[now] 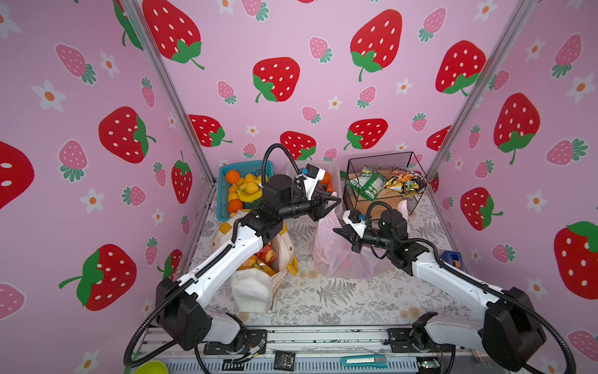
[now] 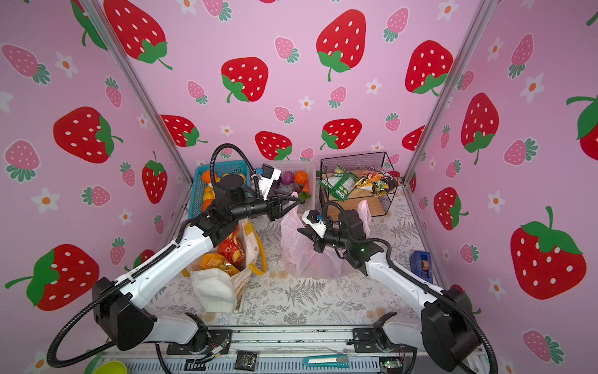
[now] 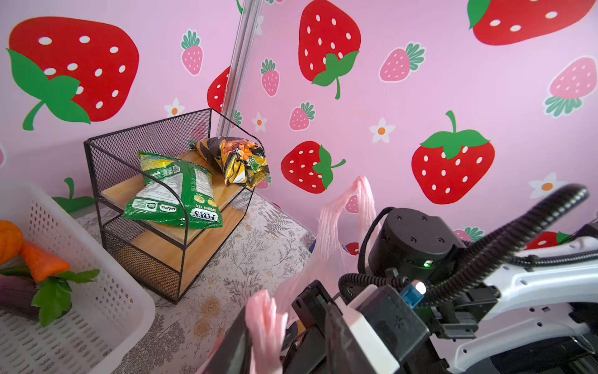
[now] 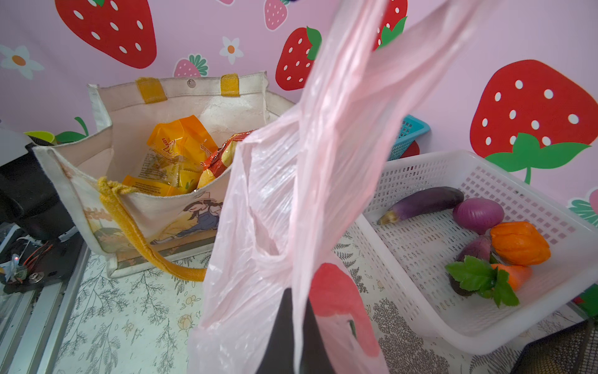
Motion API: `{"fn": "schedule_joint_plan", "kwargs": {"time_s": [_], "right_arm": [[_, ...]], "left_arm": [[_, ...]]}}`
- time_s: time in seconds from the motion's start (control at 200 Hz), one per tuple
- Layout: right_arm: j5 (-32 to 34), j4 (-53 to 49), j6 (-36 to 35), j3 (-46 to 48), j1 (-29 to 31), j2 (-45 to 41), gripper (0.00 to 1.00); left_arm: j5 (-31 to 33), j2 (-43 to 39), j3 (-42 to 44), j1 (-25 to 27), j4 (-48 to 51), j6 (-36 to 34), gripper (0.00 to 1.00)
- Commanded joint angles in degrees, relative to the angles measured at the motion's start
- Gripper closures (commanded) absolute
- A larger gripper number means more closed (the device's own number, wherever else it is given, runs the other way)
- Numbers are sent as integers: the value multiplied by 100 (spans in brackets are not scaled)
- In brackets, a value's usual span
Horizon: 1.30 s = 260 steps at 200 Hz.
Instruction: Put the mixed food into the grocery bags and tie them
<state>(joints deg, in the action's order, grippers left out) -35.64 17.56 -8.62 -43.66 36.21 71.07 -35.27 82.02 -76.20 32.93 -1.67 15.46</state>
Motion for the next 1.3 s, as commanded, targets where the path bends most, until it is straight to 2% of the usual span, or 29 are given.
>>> {"fn": "schedule_joint_plan", "kwargs": {"time_s": [0.0, 0.03, 0.09, 0.135, 0.17, 0.23, 0.3, 0.55, 0.775, 0.835, 0.98, 1.056, 1.161, 1.296], "right_arm": [[-24, 35, 13, 54, -25, -91, 100], [103, 29, 55, 59, -21, -132, 98], [659, -1, 211, 72, 29, -249, 78], [1053, 2, 237, 106, 154, -366, 56], [1425, 70, 262, 164, 309, -476, 44], [1922, 285, 359, 279, 575, -673, 31], [2414, 657, 625, 404, 836, -828, 25], [4114, 1591, 1034, 399, 1829, -807, 18], [5770, 2232, 1299, 118, 2455, -222, 14], [6231, 2388, 1493, 82, 2552, -81, 18], [7215, 2375, 2094, 95, 2576, 374, 35], [7425, 2383, 2277, 255, 2580, 617, 40], [7272, 2404, 2399, 532, 2528, 797, 44], [6301, 2446, 1952, 666, 2380, 615, 43]], "left_arm": [[-129, 138, -380, 62, 178, -200, 80], [-107, 139, -386, 69, 169, -162, 87], [-12, 84, -335, 87, 89, -17, 100], [75, 7, -242, 122, -16, 130, 100], [145, -69, -144, 169, -126, 213, 100], [286, -197, 19, 251, -245, 329, 100], [536, -340, 171, 349, -321, 491, 100], [1410, -693, 580, 700, -534, 1131, 100], [1579, -775, 755, 872, -803, 1497, 100], [1589, -784, 769, 890, -825, 1553, 100], [1639, -853, 826, 883, -867, 1640, 100], [1664, -896, 842, 882, -870, 1666, 100], [1732, -961, 854, 875, -834, 1620, 100], [1734, -954, 826, 868, -747, 1523, 100]]}}
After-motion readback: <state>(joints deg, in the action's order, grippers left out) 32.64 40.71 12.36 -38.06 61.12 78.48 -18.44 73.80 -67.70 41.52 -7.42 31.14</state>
